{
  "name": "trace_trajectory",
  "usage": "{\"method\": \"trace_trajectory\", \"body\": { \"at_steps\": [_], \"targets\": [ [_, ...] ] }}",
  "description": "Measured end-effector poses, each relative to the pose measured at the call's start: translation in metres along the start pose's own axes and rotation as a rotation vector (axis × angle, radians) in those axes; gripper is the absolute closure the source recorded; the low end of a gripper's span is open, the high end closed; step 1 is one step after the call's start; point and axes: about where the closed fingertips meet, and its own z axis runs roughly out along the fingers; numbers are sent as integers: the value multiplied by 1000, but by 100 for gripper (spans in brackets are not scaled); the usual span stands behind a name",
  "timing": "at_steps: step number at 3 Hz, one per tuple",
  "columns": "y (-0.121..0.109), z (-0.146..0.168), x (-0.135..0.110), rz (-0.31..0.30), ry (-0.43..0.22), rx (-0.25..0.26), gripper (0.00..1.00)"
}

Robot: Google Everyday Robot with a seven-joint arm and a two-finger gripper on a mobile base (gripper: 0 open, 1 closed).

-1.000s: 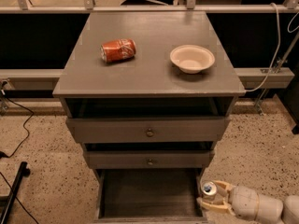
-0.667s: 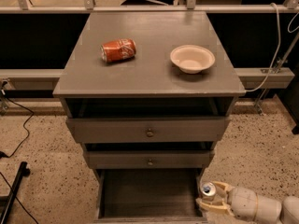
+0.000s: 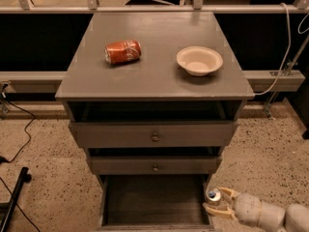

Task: Place redbull can into bottom drawer

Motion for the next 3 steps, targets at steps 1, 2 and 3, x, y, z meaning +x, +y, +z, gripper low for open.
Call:
{"method": "trace_trajectory", "body": {
  "at_steps": [1, 2, 3],
  "targets": [
    [-22, 11, 56, 4, 26, 33, 100],
    [-41, 25, 108, 32, 16, 42, 100],
    [-57, 45, 152, 36, -31, 38, 86]
  ]
}}
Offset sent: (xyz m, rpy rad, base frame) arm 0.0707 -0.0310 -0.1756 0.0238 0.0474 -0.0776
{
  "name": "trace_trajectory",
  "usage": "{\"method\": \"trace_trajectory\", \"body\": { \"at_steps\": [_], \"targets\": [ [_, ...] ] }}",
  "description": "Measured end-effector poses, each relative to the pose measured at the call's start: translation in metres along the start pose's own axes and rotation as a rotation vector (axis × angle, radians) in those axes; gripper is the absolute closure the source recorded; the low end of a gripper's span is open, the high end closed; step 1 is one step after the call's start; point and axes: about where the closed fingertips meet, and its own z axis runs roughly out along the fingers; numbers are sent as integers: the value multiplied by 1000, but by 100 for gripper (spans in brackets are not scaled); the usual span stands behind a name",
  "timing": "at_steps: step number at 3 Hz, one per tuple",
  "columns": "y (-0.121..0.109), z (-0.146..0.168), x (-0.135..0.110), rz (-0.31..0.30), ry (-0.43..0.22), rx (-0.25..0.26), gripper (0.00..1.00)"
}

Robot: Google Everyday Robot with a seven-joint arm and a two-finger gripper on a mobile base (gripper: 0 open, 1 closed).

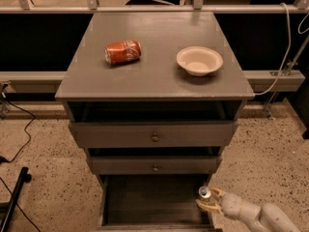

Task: Place redbull can into bottom drawer

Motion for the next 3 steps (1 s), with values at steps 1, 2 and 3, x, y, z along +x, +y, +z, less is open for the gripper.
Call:
{"method": "trace_trajectory", "body": {
  "at_steps": [1, 2, 3],
  "targets": [
    [-16, 16, 40, -14, -27, -6, 63],
    [-22, 30, 70, -22, -45, -30, 39],
    [-24, 40, 88, -25, -41, -54, 16]
  ]
}}
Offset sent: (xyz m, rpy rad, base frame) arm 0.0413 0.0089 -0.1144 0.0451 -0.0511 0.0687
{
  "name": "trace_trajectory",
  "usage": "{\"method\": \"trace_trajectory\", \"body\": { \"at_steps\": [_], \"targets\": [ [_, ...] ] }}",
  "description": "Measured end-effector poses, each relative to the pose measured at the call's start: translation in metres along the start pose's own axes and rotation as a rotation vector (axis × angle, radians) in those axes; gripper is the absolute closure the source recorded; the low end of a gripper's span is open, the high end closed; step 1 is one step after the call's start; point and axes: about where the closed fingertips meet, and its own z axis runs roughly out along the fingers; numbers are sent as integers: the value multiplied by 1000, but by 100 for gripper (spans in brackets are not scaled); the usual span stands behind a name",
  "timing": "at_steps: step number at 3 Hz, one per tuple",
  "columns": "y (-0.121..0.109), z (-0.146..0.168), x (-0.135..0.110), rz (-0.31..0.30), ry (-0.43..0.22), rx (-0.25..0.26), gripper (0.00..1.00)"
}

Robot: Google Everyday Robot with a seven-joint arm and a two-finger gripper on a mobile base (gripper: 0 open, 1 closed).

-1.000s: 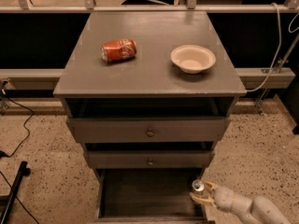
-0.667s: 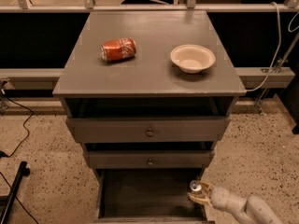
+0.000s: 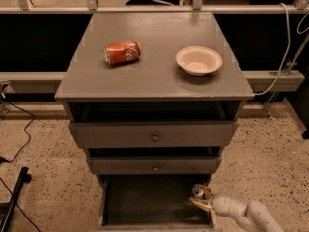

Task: Place redbull can into bottom drawer

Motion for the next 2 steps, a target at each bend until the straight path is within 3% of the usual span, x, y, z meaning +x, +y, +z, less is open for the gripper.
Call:
{"method": "trace_trajectory", "body": {
  "at_steps": [1, 2],
  "targets": [
    [-1, 2, 0, -1, -1, -1, 0],
    [-1, 2, 0, -1, -1, -1, 0]
  ]
}}
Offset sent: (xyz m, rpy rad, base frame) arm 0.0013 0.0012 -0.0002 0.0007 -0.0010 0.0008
